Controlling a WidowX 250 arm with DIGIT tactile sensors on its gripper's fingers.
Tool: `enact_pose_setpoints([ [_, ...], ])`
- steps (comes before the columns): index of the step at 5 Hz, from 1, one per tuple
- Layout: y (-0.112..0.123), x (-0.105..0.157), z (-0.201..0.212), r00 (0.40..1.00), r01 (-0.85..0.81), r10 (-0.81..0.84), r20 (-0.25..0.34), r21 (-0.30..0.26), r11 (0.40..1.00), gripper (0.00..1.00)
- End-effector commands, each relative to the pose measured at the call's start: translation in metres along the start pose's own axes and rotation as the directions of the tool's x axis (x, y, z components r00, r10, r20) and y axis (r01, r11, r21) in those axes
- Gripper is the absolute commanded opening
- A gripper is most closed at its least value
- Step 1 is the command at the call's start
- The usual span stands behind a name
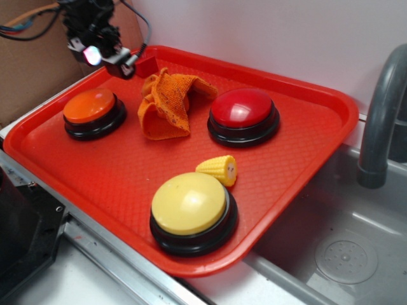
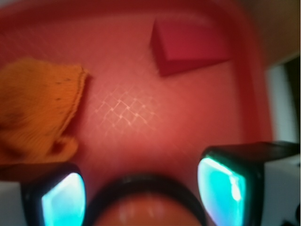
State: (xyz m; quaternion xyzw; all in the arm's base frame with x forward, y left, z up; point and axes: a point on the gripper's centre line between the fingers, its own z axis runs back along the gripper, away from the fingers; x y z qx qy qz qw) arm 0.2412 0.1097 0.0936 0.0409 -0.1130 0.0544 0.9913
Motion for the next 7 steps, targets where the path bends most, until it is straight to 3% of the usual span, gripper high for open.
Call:
enact_pose_setpoints([
  [1,0.002,-0.012,0.055,0.992,-0.079,0.075,0.102,0.035,0.996,1.00],
  [2,-0.004,-0.013,0.064,0.993,-0.083,0.075,0.094,0.084,0.993,1.00],
  [3,-0.006,-0.016,0.071,0.994,-0.082,0.080,0.079,0.015,0.997,1.00],
  [5,-0.006,-0.014,0.081,0.995,-0.087,0.088,0.048,-0.023,0.996,1.00],
  [7,-0.009,-0.010,0.090,0.995,-0.087,0.089,0.052,-0.027,0.996,1.00],
])
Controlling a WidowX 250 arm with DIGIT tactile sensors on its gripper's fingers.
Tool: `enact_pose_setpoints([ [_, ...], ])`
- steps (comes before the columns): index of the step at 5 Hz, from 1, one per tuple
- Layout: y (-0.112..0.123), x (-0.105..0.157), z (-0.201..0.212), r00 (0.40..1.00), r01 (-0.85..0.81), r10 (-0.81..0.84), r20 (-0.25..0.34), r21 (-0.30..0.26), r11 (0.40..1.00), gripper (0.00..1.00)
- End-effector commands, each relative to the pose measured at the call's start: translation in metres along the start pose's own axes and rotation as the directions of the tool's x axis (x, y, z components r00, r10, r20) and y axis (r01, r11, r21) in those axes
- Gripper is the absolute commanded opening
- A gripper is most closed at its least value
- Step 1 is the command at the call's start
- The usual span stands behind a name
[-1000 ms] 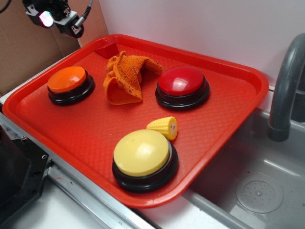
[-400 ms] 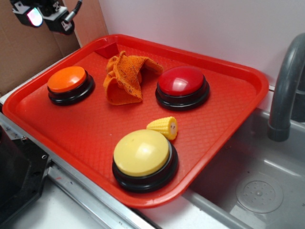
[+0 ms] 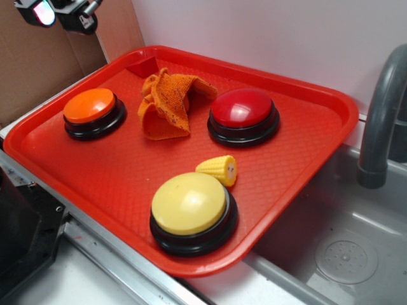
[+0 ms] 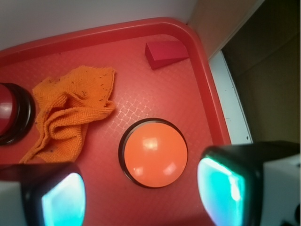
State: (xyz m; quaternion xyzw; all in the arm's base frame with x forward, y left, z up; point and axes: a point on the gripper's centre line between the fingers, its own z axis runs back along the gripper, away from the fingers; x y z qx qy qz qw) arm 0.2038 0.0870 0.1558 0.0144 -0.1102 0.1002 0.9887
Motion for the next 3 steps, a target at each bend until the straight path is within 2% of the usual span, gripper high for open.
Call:
enact_pose_setpoints([
  [1,0.0009,0.0157,0.0215,0.997,0.010,-0.010,0.072,0.006,1.000,1.00],
  [2,-0.0030,0.0156,0.0246,0.992,0.031,-0.032,0.124,0.006,0.999,1.00],
  [3,-0.0013,0.0133,0.0162,0.992,0.045,-0.049,0.114,0.039,0.998,1.00],
])
